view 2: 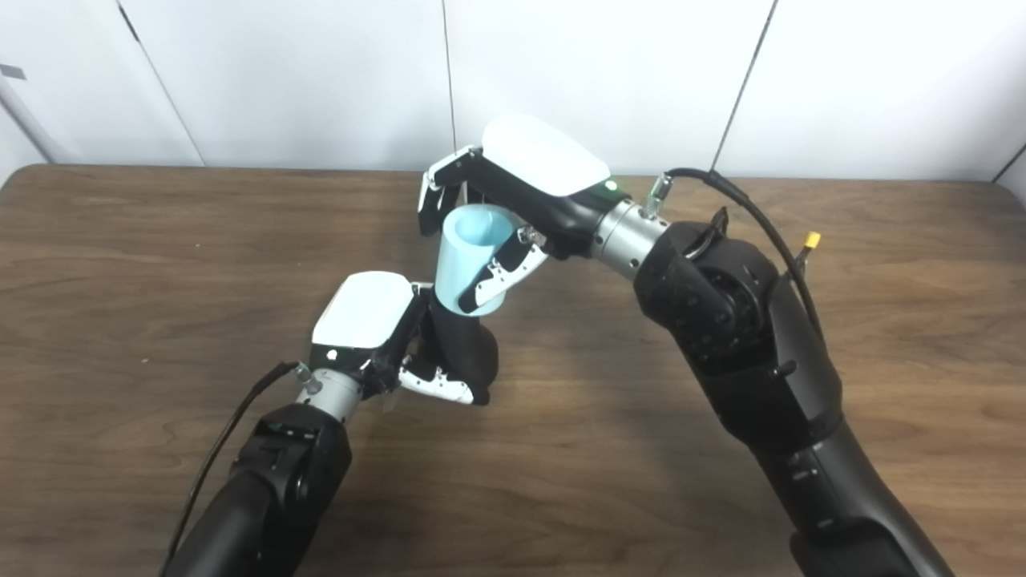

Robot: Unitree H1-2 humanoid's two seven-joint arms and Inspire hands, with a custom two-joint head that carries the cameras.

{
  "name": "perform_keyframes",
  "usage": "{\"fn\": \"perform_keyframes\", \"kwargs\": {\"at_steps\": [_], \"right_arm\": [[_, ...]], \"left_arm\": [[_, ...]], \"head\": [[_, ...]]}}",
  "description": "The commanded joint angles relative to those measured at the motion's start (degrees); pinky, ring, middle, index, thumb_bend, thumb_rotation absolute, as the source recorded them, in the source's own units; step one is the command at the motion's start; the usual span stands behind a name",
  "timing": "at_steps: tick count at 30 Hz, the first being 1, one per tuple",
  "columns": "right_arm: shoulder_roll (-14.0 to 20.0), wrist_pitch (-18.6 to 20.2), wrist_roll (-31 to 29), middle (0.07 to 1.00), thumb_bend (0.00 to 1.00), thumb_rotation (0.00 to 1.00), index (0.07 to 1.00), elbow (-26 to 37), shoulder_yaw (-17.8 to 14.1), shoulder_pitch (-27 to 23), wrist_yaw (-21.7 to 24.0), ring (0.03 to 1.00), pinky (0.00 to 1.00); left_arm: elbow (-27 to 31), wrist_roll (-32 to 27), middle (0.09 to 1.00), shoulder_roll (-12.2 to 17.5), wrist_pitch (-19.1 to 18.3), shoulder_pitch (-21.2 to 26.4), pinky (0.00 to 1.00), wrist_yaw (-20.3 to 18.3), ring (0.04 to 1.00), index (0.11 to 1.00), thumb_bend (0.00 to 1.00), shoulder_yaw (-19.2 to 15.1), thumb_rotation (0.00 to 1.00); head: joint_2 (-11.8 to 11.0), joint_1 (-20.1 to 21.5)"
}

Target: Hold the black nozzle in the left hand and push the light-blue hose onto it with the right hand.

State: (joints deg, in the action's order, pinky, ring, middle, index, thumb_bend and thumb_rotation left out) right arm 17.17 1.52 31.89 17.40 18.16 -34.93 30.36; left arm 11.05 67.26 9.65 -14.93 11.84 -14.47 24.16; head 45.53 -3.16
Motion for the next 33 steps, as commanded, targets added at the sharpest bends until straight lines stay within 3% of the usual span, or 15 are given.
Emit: {"fn": "perform_keyframes", "kwargs": {"at_steps": [1,24,33], "right_arm": [[-0.19,-1.14,-0.21,0.493,0.51,0.0,0.514,1.51,-0.27,-2.45,-0.87,0.355,0.3],[0.71,0.43,1.01,0.487,0.51,0.0,0.522,3.92,-2.25,-5.18,-0.21,0.347,0.24],[0.52,1.83,0.49,0.504,0.51,0.0,0.51,4.53,-2.57,-5.44,0.77,0.361,0.26]], "left_arm": [[0.85,0.26,0.471,-0.04,0.89,0.47,0.39,-0.64,0.491,0.489,0.52,0.61,0.0],[0.7,-0.14,0.48,-0.01,0.51,0.61,0.4,-1.4,0.502,0.487,0.52,0.36,0.0],[0.61,-0.2,0.477,-0.27,0.49,0.55,0.41,-1.18,0.5,0.488,0.52,0.27,0.0]], "head": [[0.11,-0.04],[0.29,0.3],[0.32,0.22]]}}
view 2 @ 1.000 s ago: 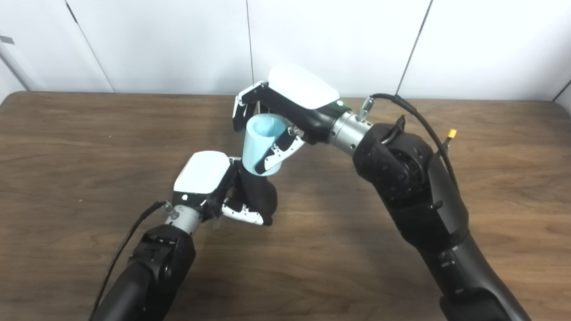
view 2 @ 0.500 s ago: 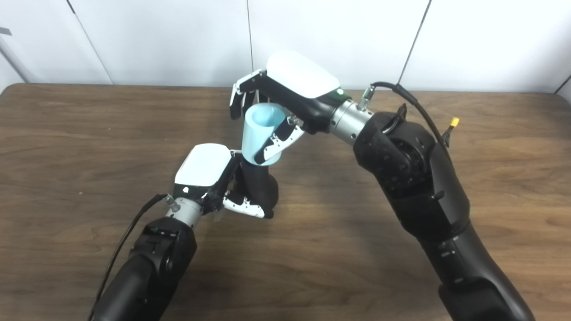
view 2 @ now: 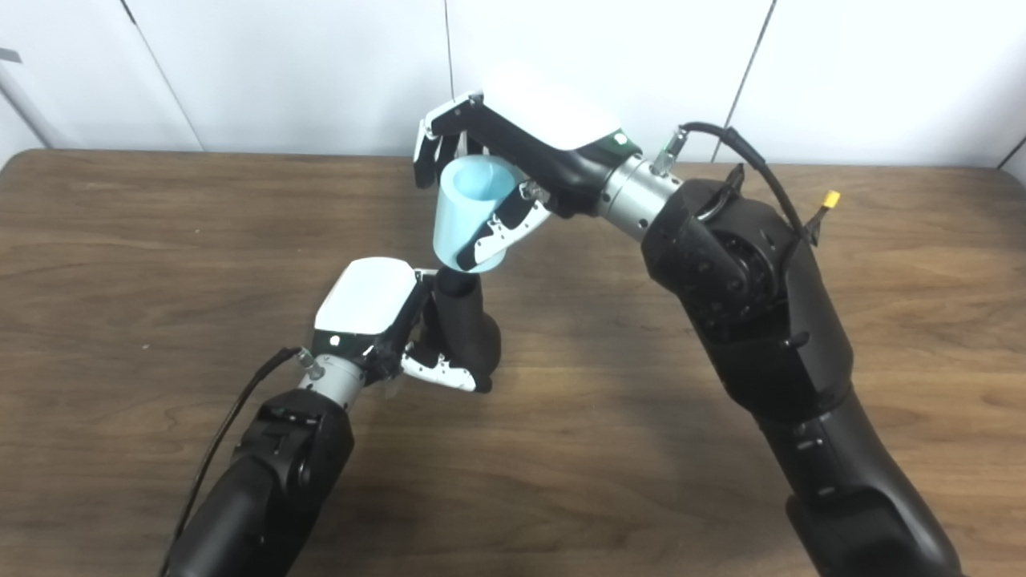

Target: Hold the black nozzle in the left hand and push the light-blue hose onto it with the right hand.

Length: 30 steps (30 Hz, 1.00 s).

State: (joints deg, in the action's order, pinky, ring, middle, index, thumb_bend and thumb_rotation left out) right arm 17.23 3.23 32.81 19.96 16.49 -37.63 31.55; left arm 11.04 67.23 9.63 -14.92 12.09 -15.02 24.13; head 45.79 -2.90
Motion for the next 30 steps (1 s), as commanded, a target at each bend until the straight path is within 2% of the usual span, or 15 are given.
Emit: {"fn": "perform_keyframes", "kwargs": {"at_steps": [1,5,9,12,17,30], "right_arm": [[0.39,0.05,-0.31,0.496,0.51,0.0,0.517,1.83,-0.73,-2.74,-0.38,0.355,0.26],[0.43,-0.54,-0.01,0.469,0.51,0.0,0.533,1.25,-0.11,-2.6,-0.5,0.336,0.25],[0.51,0.07,-0.27,0.488,0.51,0.0,0.524,1.4,0.03,-2.22,-0.17,0.348,0.25],[0.54,-0.83,-0.41,0.488,0.51,0.0,0.524,0.95,0.44,-2.0,-0.4,0.349,0.25],[0.61,-0.93,-0.93,0.456,0.51,0.0,0.541,0.88,0.89,-1.56,-0.2,0.328,0.26],[0.36,-1.14,-1.46,0.475,0.51,0.0,0.532,-0.63,2.22,-1.4,-0.1,0.344,0.29]], "left_arm": [[0.72,-0.19,0.477,-0.28,0.42,0.3,0.41,-0.76,0.501,0.488,0.52,0.28,0.0],[0.88,-0.11,0.478,-0.21,0.42,0.36,0.4,-1.1,0.498,0.487,0.52,0.31,0.0],[0.77,-0.2,0.474,-0.11,0.61,0.42,0.4,-0.98,0.494,0.489,0.52,0.32,0.0],[0.86,-0.32,0.476,-0.1,0.74,0.4,0.4,-0.81,0.496,0.488,0.52,0.29,0.0],[1.24,-0.19,0.469,-0.42,0.26,0.41,0.4,-1.45,0.498,0.491,0.52,0.27,0.0],[0.52,-0.28,0.462,-0.53,0.61,0.7,0.39,-0.89,0.492,0.491,0.52,0.2,0.0]], "head": [[0.06,-0.04],[0.06,-0.04],[0.06,-0.04],[0.25,0.04],[0.35,-0.02],[0.48,-0.06]]}}
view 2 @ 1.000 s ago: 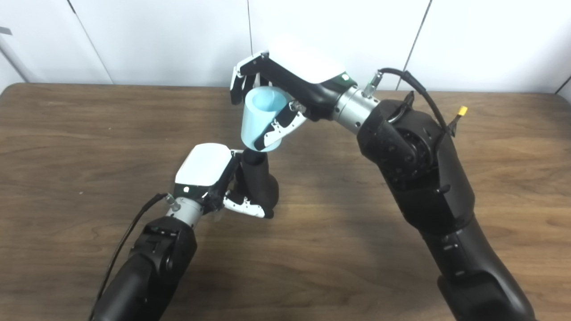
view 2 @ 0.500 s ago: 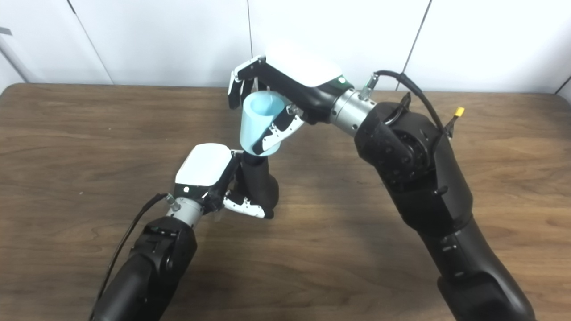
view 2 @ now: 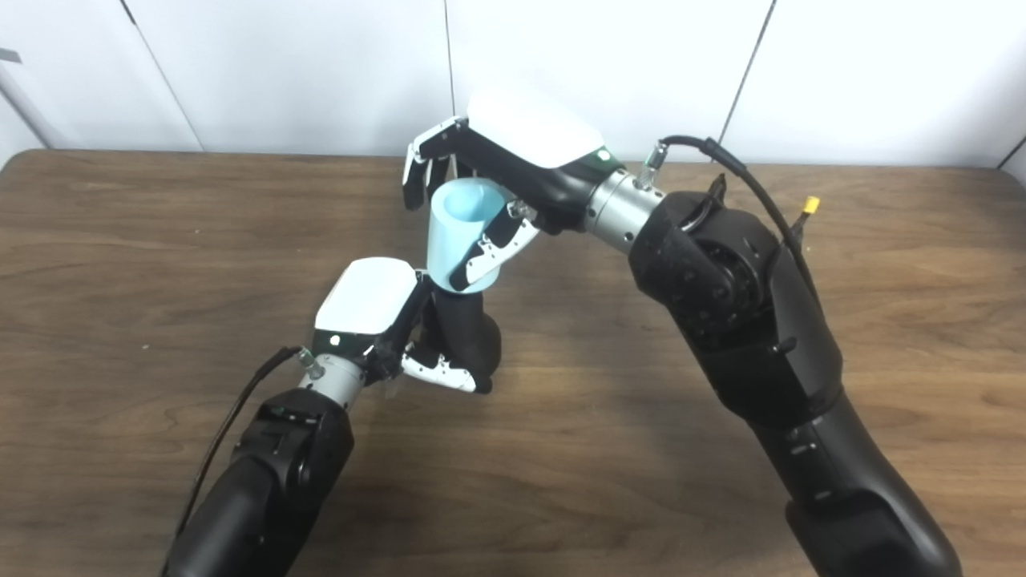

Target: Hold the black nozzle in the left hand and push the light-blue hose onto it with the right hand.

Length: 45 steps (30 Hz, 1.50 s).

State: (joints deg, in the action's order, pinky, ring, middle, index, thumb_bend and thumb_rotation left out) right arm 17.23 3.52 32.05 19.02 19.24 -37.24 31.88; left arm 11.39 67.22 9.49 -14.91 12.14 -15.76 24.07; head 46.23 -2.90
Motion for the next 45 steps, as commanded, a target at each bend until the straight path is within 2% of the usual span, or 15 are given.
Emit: {"fn": "perform_keyframes", "kwargs": {"at_steps": [1,9,12,17,21,30,31,33,34,35,40,42,45], "right_arm": [[0.41,-1.37,-0.91,0.479,0.51,0.0,0.531,0.25,-0.49,-1.69,-0.39,0.347,0.29],[0.23,-0.69,-0.52,0.486,0.51,0.0,0.53,0.41,-0.26,-0.92,-0.52,0.349,0.28],[0.07,-0.77,-0.52,0.47,0.51,0.0,0.533,0.17,-0.15,-0.88,-0.65,0.334,0.25],[-0.11,-0.77,-0.5,0.474,0.51,0.0,0.535,0.02,0.1,-0.94,-0.63,0.34,0.28],[-0.23,-0.52,-0.41,0.458,0.51,0.0,0.54,-0.05,0.17,-0.71,-0.71,0.323,0.24],[-0.91,-0.23,-0.25,0.477,0.51,0.0,0.54,0.2,0.41,-0.42,-0.87,0.337,0.26],[-1.06,-0.19,-0.19,0.449,0.52,0.0,0.523,0.23,0.5,-0.42,-0.87,0.401,0.25],[-1.26,-0.16,-0.09,0.431,0.52,0.0,0.515,0.25,0.61,-0.42,-0.85,0.433,0.25],[-1.38,0.04,-0.06,0.456,0.51,0.0,0.529,0.33,0.69,-0.41,-0.7,0.373,0.25],[-1.47,0.1,-0.08,0.463,0.51,0.0,0.534,0.36,0.76,-0.4,-0.59,0.353,0.25],[-1.49,0.29,0.39,0.47,0.51,0.0,0.541,0.44,1.14,-0.39,-0.38,0.331,0.25],[-1.4,0.06,0.59,0.432,0.52,0.0,0.519,0.4,1.29,-0.4,-0.35,0.415,0.23],[-1.29,-0.06,0.8,0.428,0.52,0.0,0.51,0.51,1.48,-0.33,-0.05,0.441,0.23]], "left_arm": [[0.17,-0.22,0.471,-0.4,0.55,0.67,0.4,-0.24,0.496,0.489,0.52,0.27,0.0],[0.12,-0.01,0.473,-0.34,0.73,0.67,0.41,0.02,0.498,0.489,0.52,0.35,0.0],[0.21,-0.05,0.469,-0.41,0.62,0.68,0.4,-0.25,0.496,0.49,0.52,0.38,0.0],[0.38,-0.11,0.477,-0.44,0.53,0.69,0.4,-0.56,0.501,0.487,0.52,0.36,0.0],[0.14,-0.11,0.475,-0.52,0.64,0.73,0.4,-0.07,0.498,0.488,0.52,0.35,0.0],[0.1,-0.1,0.472,-0.58,0.7,0.72,0.4,-0.04,0.494,0.489,0.52,0.46,0.0],[0.12,-0.02,0.477,-0.58,0.65,0.71,0.4,-0.14,0.498,0.488,0.52,0.5,0.0],[0.16,0.11,0.479,-0.59,0.55,0.71,0.4,-0.34,0.502,0.487,0.52,0.56,0.0],[0.21,0.09,0.479,-0.6,0.57,0.7,0.4,-0.3,0.502,0.487,0.52,0.56,0.0],[0.25,0.04,0.478,-0.62,0.56,0.69,0.4,-0.33,0.498,0.488,0.52,0.55,0.0],[0.25,0.29,0.469,-0.5,0.67,0.79,0.39,-0.47,0.491,0.49,0.52,0.69,0.0],[0.23,0.2,0.462,-0.55,0.71,0.79,0.38,-0.32,0.488,0.492,0.52,0.68,0.0],[0.14,0.04,0.457,-0.74,0.71,0.79,0.38,-0.13,0.486,0.493,0.52,0.7,0.0]], "head": [[0.04,-0.06],[0.2,-0.08],[0.15,-0.11],[0.15,-0.11],[0.07,-0.12],[0.14,-0.27],[0.13,-0.32],[0.13,-0.32],[0.22,-0.31],[0.22,-0.31],[0.31,-0.19],[0.3,-0.11],[0.34,-0.13]]}}
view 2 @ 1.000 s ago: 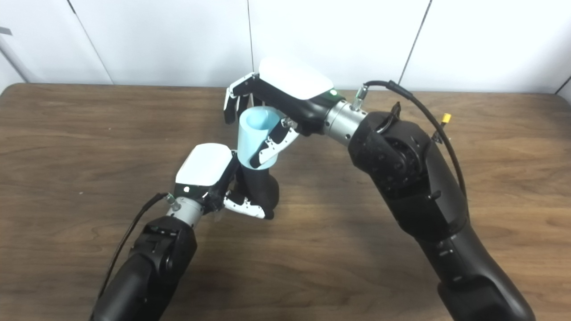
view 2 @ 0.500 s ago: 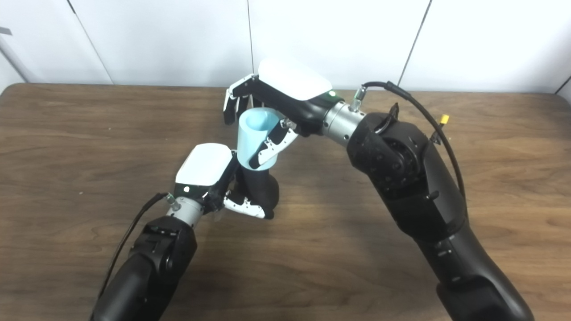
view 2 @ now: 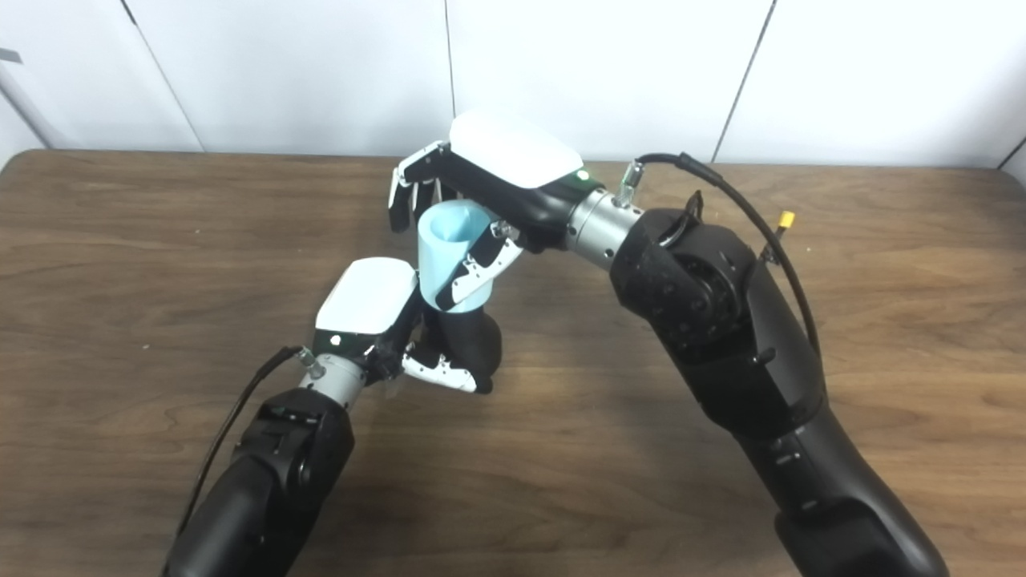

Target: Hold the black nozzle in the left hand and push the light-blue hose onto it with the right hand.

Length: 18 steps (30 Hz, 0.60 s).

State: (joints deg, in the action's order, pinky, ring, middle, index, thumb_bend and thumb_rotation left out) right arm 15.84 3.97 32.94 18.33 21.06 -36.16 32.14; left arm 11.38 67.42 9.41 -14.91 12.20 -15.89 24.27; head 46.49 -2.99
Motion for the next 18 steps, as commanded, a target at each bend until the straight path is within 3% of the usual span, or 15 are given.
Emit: {"fn": "perform_keyframes", "kwargs": {"at_steps": [1,5,18], "right_arm": [[0.08,-0.37,0.01,0.472,0.52,0.0,0.516,1.27,-0.23,-1.37,-0.14,0.392,0.26],[-0.03,-0.45,-0.23,0.51,0.51,0.0,0.515,1.18,0.01,-1.27,0.1,0.367,0.28],[0.98,-0.51,-0.37,0.506,0.51,0.0,0.513,0.51,0.55,-0.9,1.78,0.358,0.29]], "left_arm": [[0.15,-0.17,0.468,-0.74,0.66,0.72,0.39,-0.05,0.49,0.49,0.52,0.52,0.0],[0.12,0.26,0.47,-0.83,0.55,0.83,0.38,-0.2,0.484,0.49,0.52,0.72,0.0],[0.14,0.18,0.486,-0.86,0.6,0.93,0.4,-0.23,0.5,0.484,0.52,0.67,0.0]], "head": [[0.1,-0.07],[0.07,-0.09],[0.01,-0.01]]}}
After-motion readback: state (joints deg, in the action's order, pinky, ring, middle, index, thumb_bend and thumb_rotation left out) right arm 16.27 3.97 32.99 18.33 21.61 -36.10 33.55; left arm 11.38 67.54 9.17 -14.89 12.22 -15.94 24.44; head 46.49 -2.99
